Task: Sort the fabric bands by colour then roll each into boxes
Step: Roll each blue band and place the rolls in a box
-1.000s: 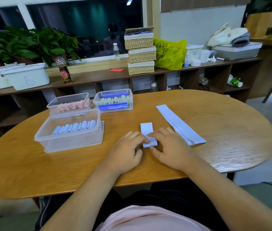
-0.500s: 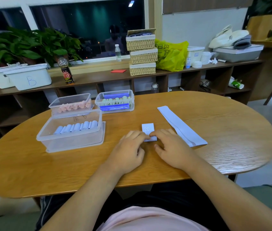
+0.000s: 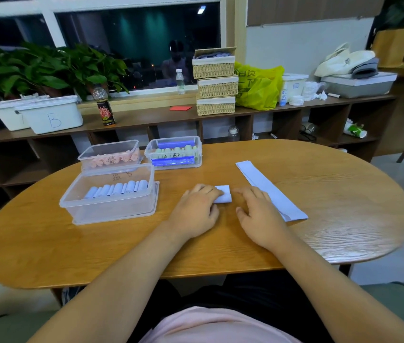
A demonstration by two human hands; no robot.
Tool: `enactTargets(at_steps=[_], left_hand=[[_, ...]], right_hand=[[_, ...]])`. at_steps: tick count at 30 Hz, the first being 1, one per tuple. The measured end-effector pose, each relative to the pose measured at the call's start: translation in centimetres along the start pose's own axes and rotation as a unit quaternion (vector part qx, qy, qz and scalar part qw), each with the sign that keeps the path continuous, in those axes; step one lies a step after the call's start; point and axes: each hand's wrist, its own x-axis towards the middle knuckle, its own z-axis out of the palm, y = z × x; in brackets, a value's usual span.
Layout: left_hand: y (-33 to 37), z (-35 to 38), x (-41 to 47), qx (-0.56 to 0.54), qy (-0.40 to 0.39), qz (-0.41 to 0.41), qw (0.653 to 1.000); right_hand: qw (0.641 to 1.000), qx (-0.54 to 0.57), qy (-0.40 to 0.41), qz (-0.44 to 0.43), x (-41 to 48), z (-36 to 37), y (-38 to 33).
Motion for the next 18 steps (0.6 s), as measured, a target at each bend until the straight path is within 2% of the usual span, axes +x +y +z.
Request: enactTargets(at_steps=[6,14,18], left_hand=[[-0.9,0.9,2.9,0.084,-0.052,-0.025,0.995],[-2.4,0.5,6.3,0.086,-0.124,-0.022,0.988],[-2.6,0.6,6.0,0.078,-0.105,-0.001,0.991]], right_hand=[[1.000,-0.003,-0.013,-0.004,0.1,0.2,0.2],[0.999,-0.034,-0.018,-0.016,-0.1,0.2,-0.1],[1.000,-0.023,-0.014,-0.012,-0.2,-0.1,-0.2]])
